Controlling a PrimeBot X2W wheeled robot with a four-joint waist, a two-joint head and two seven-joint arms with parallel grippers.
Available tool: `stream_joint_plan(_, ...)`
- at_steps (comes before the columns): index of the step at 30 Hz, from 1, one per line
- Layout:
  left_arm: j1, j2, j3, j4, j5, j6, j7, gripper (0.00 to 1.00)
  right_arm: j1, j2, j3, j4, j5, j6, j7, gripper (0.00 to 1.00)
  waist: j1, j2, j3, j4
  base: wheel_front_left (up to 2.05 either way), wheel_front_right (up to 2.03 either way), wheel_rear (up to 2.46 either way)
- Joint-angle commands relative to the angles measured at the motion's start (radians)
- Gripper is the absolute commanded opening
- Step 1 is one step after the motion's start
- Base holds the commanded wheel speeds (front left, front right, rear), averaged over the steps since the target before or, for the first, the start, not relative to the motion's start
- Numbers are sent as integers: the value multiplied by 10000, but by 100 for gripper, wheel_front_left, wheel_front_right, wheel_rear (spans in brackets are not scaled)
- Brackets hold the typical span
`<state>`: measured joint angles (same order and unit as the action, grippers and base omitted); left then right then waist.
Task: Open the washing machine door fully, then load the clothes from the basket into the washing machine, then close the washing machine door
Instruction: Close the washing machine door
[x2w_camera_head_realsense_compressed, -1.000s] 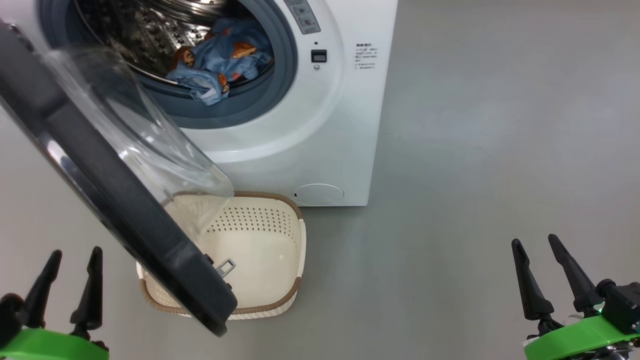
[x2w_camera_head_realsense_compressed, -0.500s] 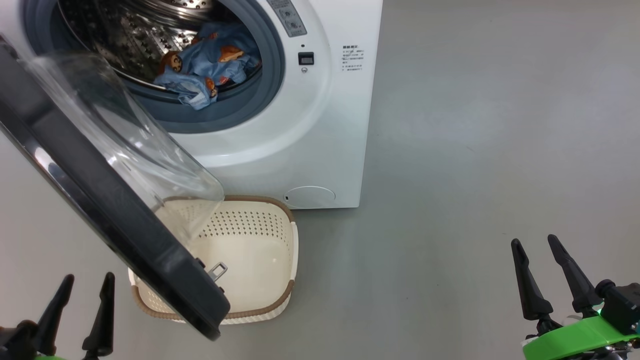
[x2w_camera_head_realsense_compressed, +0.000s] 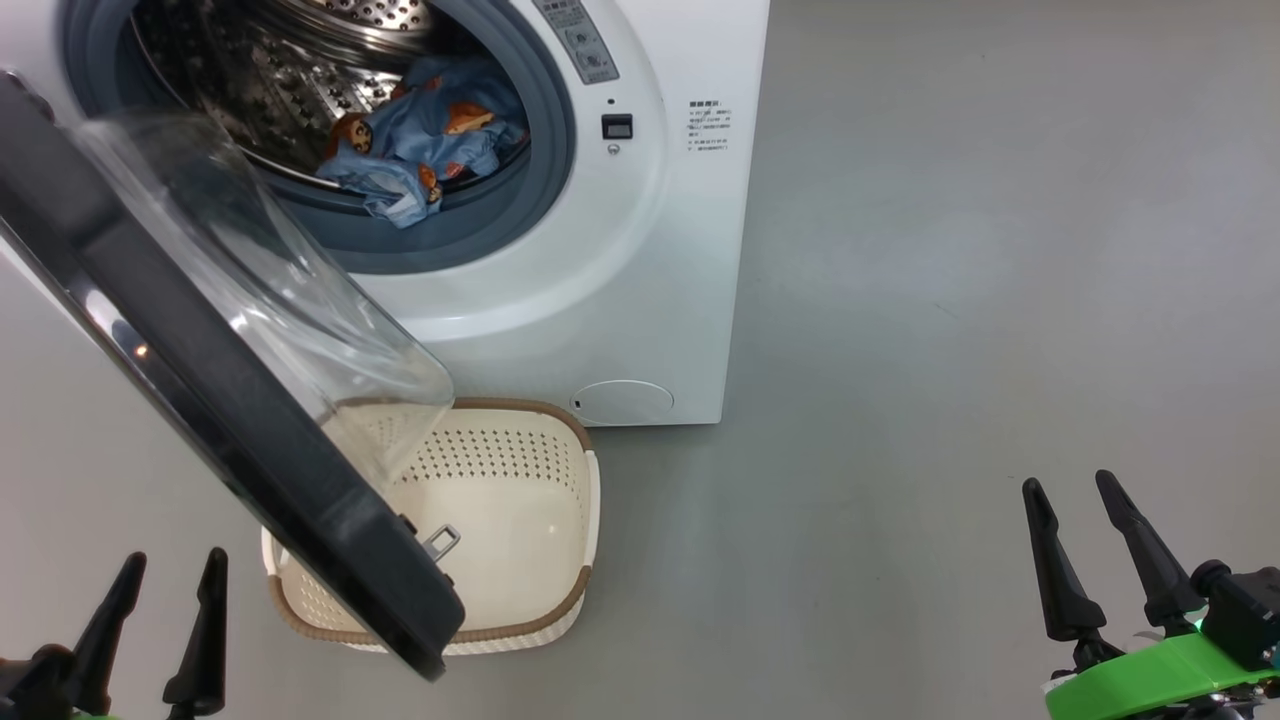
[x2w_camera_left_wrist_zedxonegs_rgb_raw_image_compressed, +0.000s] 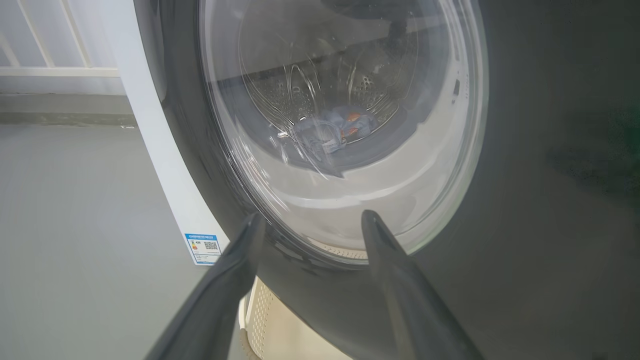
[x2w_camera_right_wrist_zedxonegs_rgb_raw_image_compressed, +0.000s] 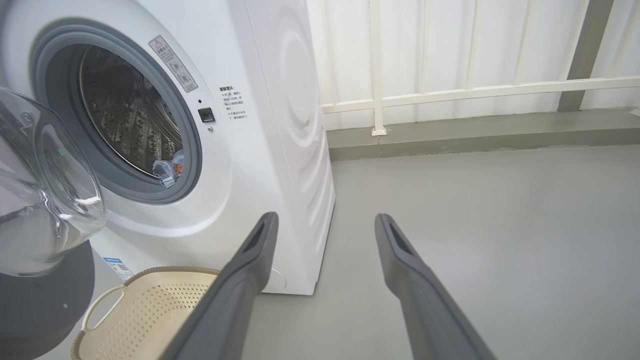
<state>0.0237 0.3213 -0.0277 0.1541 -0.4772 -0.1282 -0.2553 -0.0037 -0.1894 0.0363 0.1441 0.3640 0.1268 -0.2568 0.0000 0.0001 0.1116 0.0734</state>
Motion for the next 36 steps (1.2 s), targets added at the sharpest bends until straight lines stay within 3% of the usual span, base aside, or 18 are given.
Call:
stream_joint_plan(1,-52,238,413,-286,86,-25,-64,100,138,-117,205,-244,-32,39,-49,100,0,-1,-1,20,0,0,0)
stream_joint_plan(16,-122,198,206,-385,86,-25,-64,100,95,-153,285,-208,-7,39,-49,100,0,-1,41,205,0,0,0)
stream_joint_plan(17,-123,173,216,-386,81,-25,-64,100,71,-152,331,-186,2,39,-49,86,0,-1,46,230,0,0,0)
stream_joint_plan(18,-120,135,232,-391,75,-25,-64,100,42,-160,415,-155,18,39,-49,61,0,-1,47,267,0,0,0)
stream_joint_plan(19,-113,107,226,-403,78,-25,-64,100,1,-162,502,-131,25,39,-49,45,0,-1,53,304,0,0,0)
stream_joint_plan(21,-111,37,212,-413,72,-25,-64,100,-111,-156,668,-104,35,39,-49,27,0,-1,71,406,0,0,0)
stream_joint_plan(23,-130,-42,225,-426,60,-25,-64,100,-266,-152,834,-60,50,39,-49,2,0,-1,83,523,0,0,0)
stream_joint_plan(36,-152,-611,334,-710,160,-25,-64,100,-1607,72,2074,-111,185,39,-49,0,0,-1,-64,1498,0,0,0)
